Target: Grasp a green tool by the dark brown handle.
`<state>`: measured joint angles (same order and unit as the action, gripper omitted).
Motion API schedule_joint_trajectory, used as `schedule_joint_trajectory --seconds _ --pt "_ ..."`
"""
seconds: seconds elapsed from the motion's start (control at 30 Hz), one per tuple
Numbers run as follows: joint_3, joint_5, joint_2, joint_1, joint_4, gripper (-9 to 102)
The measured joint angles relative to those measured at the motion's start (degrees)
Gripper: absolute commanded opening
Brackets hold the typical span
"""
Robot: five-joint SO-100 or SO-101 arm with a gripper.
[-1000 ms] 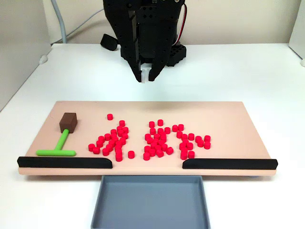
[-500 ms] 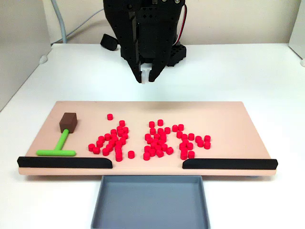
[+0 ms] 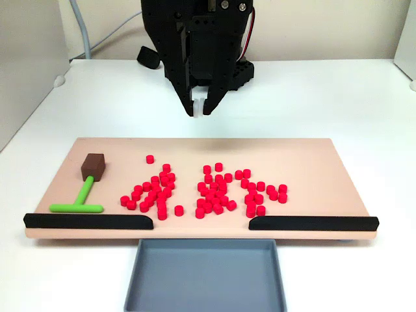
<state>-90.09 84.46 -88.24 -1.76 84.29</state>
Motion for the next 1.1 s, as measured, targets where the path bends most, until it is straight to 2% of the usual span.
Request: schedule_joint_trajectory --seconds 0.6,1.1 --pt "0.0 1.4 0.1 0.4 0.0 3" --pt "0.0 10.7 3.3 -12.7 -0.4 0"
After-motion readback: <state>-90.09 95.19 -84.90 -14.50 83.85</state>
